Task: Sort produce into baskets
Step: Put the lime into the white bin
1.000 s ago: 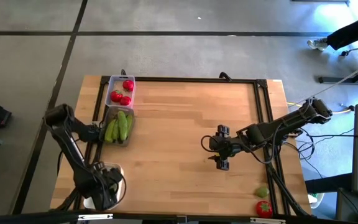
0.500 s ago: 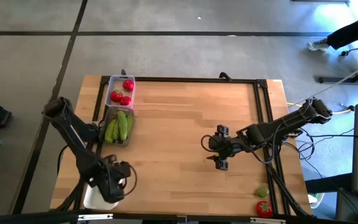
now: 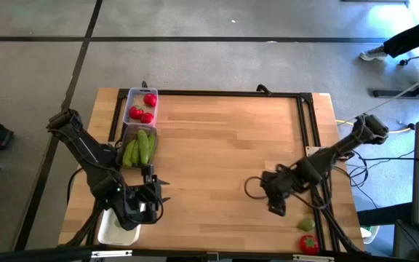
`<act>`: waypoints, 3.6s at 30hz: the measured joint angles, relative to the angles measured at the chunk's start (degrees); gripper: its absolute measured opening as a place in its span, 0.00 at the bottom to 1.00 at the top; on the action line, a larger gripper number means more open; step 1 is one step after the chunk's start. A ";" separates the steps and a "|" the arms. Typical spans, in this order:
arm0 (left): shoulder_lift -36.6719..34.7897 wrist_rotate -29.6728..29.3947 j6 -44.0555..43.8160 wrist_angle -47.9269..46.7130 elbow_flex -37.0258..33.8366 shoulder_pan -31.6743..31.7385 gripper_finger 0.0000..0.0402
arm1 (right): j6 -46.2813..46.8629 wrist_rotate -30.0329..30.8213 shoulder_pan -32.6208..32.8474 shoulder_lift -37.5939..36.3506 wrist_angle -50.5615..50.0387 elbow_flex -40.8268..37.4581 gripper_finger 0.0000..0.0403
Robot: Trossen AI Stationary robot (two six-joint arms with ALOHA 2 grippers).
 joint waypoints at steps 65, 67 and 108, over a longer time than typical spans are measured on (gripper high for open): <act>0.02 -1.23 14.71 14.83 -1.81 8.28 0.56 | 10.82 23.94 22.09 23.69 -20.37 12.47 0.10; 0.02 -1.24 17.26 16.44 -1.81 9.19 0.56 | 8.57 29.56 20.42 23.54 -20.69 13.01 0.10; 7.03 -0.36 17.93 46.79 -1.79 24.88 0.56 | -26.95 62.97 -3.05 17.09 17.76 13.00 0.09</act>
